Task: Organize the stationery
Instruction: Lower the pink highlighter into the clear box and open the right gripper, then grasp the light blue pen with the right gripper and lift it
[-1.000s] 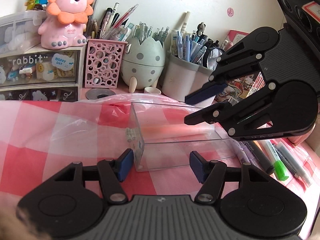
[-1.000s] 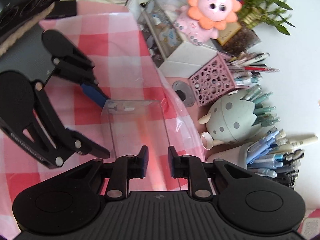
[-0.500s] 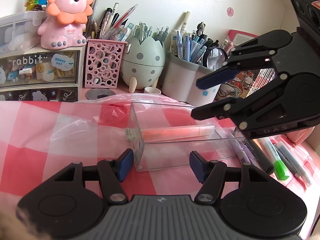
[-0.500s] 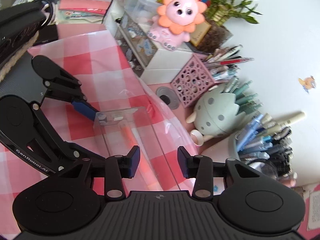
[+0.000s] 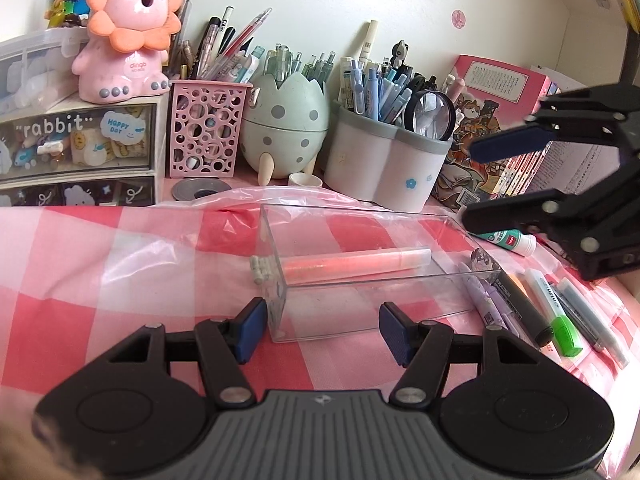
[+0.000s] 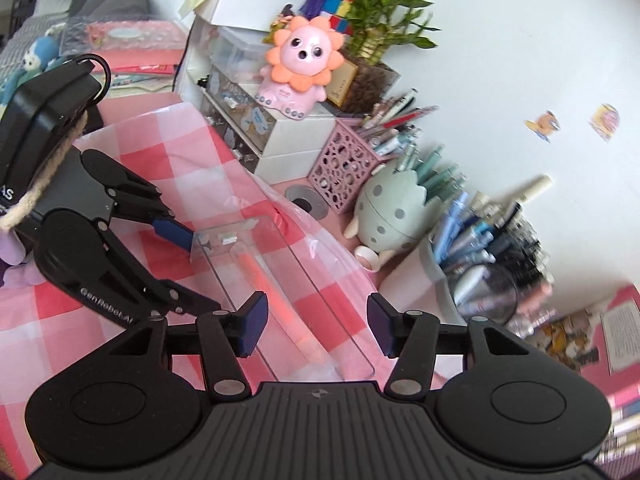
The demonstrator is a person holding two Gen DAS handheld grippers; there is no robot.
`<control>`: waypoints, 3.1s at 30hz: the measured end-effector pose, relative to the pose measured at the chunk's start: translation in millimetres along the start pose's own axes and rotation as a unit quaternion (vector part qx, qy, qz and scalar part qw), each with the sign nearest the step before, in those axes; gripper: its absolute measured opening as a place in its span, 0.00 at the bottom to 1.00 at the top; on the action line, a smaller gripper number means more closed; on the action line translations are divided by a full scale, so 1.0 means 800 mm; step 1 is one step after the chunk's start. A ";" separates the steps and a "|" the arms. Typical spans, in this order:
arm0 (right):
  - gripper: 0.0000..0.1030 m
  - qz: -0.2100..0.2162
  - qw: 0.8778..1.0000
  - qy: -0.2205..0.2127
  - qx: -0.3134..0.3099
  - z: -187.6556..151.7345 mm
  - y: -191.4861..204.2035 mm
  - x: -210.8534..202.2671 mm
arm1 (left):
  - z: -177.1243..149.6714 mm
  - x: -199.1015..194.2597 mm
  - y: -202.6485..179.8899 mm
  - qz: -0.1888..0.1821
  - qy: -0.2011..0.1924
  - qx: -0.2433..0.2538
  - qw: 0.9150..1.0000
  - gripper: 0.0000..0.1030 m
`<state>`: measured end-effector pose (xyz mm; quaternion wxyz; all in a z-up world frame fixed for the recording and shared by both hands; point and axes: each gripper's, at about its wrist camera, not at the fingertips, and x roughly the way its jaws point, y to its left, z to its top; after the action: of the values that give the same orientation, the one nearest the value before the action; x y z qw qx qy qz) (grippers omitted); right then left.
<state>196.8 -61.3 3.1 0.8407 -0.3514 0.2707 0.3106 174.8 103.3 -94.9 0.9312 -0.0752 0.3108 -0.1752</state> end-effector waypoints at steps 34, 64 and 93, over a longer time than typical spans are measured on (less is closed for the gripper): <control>0.95 -0.171 0.926 0.018 0.336 -0.208 0.007 -0.106 | 0.001 0.000 0.005 -0.003 0.002 0.009 1.000 0.34; 0.60 -0.157 0.871 0.040 0.463 -0.265 -0.026 -0.092 | 0.001 0.000 0.005 -0.003 0.002 0.009 1.000 0.34; 0.14 -0.140 0.875 0.021 0.463 -0.257 -0.031 -0.093 | 0.001 0.000 0.005 -0.003 0.002 0.008 1.000 0.34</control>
<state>116.4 -256.3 -61.1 0.9361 0.0373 0.3490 0.0220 176.3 107.2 -95.5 0.9305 -0.0679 0.3111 -0.1808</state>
